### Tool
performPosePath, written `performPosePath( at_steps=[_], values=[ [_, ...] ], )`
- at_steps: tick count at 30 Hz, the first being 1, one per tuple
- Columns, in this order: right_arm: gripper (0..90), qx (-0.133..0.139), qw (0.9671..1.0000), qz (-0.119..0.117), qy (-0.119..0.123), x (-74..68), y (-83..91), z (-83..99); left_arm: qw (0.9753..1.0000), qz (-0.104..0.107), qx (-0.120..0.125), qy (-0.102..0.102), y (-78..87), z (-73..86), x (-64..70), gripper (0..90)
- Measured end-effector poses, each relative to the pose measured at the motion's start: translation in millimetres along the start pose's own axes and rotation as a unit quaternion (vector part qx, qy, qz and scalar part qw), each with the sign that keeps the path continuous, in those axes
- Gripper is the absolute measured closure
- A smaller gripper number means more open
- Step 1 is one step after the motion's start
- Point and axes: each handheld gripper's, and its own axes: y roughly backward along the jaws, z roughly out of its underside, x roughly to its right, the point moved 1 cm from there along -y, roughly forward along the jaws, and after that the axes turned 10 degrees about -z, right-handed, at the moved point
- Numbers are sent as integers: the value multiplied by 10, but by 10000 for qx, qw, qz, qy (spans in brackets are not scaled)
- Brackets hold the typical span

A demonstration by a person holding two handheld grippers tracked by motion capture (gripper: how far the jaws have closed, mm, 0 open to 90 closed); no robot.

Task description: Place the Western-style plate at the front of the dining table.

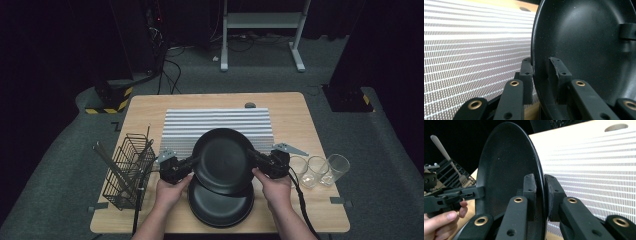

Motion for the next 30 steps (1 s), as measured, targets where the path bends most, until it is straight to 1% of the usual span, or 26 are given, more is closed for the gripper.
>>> performPosePath(
  at_steps=[6,7,9,10,13,17,21,25,28,30],
  values=[
    [803,78,9998,-7,156,-17,-3,-99,9996,22,254,137,-29,-36,-7,763],
    [803,101,9997,6,204,-20,-2,-116,9996,22,254,137,-29,-36,-7,764],
    [804,98,9996,54,270,-24,9,-151,9998,2,186,61,-58,-72,8,762],
    [807,115,9995,49,291,-19,20,-167,9998,30,179,10,-94,-109,13,762],
    [812,142,9995,65,290,1,50,-202,9999,35,166,-29,-151,-164,29,763],
    [815,202,9993,89,292,20,77,-246,9996,95,275,72,-190,-197,38,772],
    [819,215,9993,92,307,37,81,-281,9997,94,218,26,-227,-232,38,773],
    [822,228,9994,93,255,73,79,-310,9997,140,211,57,-266,-266,25,781],
    [826,235,9992,94,321,73,64,-366,9993,210,223,206,-318,-270,-6,781],
    [826,198,9989,123,406,58,39,-411,9994,186,206,218,-337,-264,-21,779]
  ],
)
